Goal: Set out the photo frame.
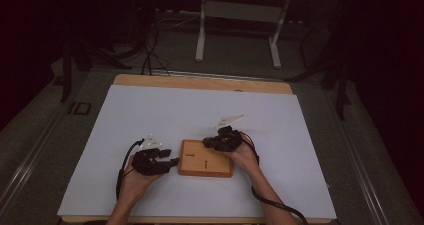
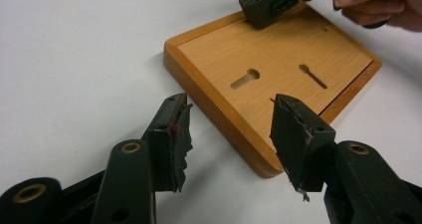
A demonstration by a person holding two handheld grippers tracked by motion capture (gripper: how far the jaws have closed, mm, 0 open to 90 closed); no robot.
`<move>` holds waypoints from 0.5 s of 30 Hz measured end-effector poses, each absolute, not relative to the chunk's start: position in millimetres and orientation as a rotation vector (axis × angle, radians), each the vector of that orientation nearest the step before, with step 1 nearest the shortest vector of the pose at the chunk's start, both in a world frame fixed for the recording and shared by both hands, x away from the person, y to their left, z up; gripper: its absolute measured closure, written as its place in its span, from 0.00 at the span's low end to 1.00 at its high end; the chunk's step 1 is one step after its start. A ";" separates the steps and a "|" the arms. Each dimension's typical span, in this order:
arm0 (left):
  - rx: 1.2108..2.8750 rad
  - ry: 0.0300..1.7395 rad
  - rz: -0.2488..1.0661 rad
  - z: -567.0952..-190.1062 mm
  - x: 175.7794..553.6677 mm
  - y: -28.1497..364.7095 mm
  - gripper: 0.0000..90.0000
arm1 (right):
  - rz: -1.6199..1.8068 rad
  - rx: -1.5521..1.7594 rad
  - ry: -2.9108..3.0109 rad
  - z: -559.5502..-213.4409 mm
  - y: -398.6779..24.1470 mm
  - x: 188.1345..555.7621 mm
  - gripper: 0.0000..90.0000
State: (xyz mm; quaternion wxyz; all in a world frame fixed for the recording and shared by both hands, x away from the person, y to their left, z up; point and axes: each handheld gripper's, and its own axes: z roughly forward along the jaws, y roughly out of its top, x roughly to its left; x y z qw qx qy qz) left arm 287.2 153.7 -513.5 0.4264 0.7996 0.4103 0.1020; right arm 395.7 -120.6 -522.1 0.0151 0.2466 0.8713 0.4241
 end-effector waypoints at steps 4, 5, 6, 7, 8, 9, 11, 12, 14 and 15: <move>2.008 1.018 0.252 -512.2 285.9 154.5 0.55 | 1.327 0.763 2.715 -522.5 -121.2 396.9 0.93; 2.008 1.016 0.250 -512.2 285.7 154.7 0.55 | 1.331 0.761 2.717 -522.7 -121.4 397.3 0.93; 2.010 1.014 0.247 -512.3 285.4 154.9 0.55 | 1.331 0.761 2.720 -522.7 -121.6 397.6 0.93; 2.013 1.010 0.243 -512.4 285.1 155.1 0.55 | 1.338 0.765 2.722 -522.9 -121.7 398.1 0.93; 2.010 0.998 0.237 -512.8 284.5 155.1 0.55 | 1.337 0.768 2.726 -522.8 -121.8 398.4 0.93; 2.011 0.980 0.230 -512.8 283.8 155.2 0.54 | 1.338 0.770 2.729 -522.7 -121.8 398.8 0.93; 2.028 0.944 0.237 -512.8 282.3 154.4 0.54 | 1.335 0.774 2.738 -522.4 -121.7 399.7 0.93; 2.034 0.928 0.237 -513.1 281.6 153.8 0.54 | 1.335 0.774 2.742 -522.3 -121.6 400.2 0.93; 2.051 0.907 0.236 -514.0 280.4 153.0 0.54 | 1.323 0.777 2.752 -521.5 -121.2 400.8 0.93; 2.059 0.899 0.236 -514.7 280.1 152.7 0.54 | 1.319 0.779 2.757 -521.1 -121.0 401.0 0.93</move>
